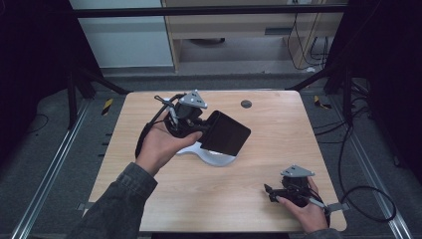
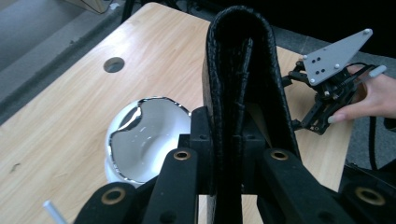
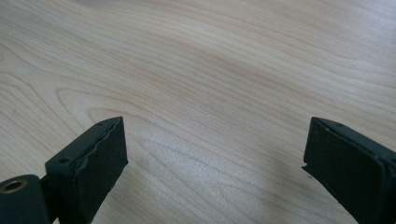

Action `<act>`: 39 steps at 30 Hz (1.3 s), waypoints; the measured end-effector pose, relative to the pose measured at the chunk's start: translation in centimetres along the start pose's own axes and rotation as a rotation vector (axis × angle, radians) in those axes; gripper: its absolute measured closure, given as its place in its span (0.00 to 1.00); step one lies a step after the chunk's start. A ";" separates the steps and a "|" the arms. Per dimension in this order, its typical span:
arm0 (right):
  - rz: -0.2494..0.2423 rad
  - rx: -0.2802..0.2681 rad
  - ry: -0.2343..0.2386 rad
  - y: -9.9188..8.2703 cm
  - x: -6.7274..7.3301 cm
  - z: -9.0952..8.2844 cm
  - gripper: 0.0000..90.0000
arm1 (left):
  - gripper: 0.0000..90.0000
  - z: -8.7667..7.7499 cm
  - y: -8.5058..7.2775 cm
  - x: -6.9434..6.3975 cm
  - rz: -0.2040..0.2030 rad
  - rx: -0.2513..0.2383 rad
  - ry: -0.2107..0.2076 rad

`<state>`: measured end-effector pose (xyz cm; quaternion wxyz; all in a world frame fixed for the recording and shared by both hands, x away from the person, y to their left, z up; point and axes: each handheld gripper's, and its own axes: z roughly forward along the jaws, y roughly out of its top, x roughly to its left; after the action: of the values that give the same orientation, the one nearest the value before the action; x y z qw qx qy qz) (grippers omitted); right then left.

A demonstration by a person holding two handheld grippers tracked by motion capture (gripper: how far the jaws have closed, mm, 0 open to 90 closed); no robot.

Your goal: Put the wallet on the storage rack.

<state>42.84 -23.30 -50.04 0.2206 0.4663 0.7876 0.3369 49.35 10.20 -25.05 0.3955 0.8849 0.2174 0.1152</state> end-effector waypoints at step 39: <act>0.003 0.049 0.014 -0.3 0.1 0.6 0.07 | 0.89 3.2 -1.8 4.1 -0.058 0.122 0.080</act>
<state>43.01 -23.16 -50.67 0.2032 0.4705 0.7963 0.3212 53.62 11.11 -28.38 0.3349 0.8954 0.2652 0.1254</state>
